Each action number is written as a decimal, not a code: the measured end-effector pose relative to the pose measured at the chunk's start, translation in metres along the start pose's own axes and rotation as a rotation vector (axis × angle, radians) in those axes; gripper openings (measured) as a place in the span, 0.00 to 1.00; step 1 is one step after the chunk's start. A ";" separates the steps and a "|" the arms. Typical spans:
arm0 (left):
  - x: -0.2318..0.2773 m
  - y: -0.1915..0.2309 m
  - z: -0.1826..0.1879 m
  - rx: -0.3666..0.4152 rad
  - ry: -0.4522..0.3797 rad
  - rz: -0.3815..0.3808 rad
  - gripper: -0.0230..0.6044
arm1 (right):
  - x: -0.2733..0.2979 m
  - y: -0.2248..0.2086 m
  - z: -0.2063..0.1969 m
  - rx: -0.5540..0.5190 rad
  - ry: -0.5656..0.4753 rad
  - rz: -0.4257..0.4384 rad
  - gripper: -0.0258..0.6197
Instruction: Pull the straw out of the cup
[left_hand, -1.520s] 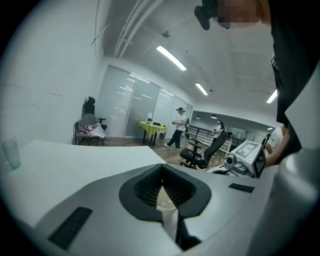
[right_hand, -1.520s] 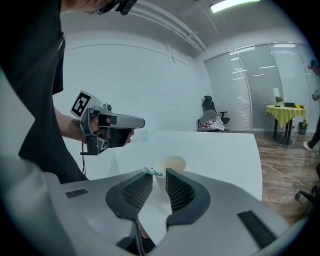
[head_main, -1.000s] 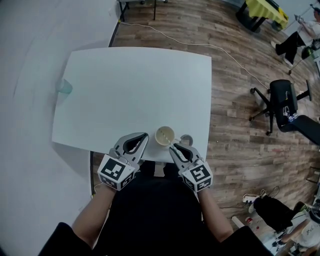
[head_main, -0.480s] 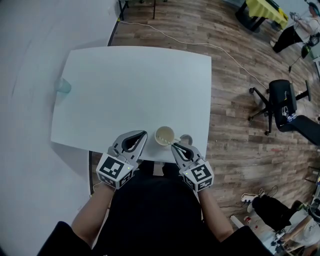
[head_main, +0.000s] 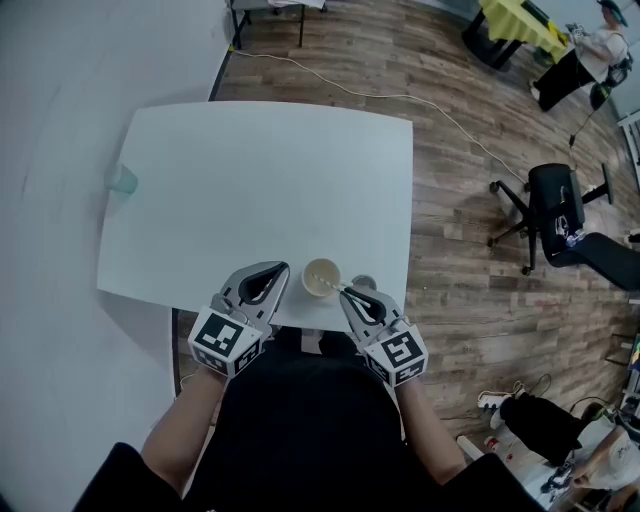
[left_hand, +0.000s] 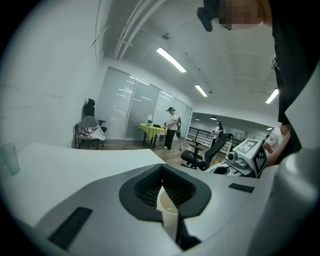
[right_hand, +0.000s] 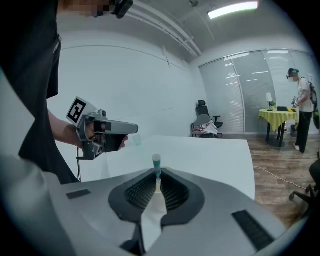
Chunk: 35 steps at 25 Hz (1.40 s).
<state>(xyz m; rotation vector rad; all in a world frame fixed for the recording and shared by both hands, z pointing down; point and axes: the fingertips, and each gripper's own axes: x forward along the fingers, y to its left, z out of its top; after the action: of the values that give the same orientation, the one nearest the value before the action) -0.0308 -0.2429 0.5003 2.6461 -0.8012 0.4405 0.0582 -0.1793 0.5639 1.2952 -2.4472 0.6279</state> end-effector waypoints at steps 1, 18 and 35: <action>0.000 0.001 0.001 0.001 -0.003 0.000 0.06 | 0.000 0.000 0.001 -0.006 0.000 0.002 0.10; 0.005 0.003 0.020 0.018 -0.060 0.020 0.06 | -0.021 -0.002 0.025 -0.057 -0.025 0.036 0.10; 0.003 0.003 0.053 0.056 -0.113 0.049 0.06 | -0.072 -0.027 0.080 0.024 -0.192 0.031 0.10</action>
<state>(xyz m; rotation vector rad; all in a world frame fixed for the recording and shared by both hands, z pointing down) -0.0204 -0.2681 0.4544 2.7280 -0.9028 0.3327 0.1153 -0.1831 0.4693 1.3874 -2.6248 0.5666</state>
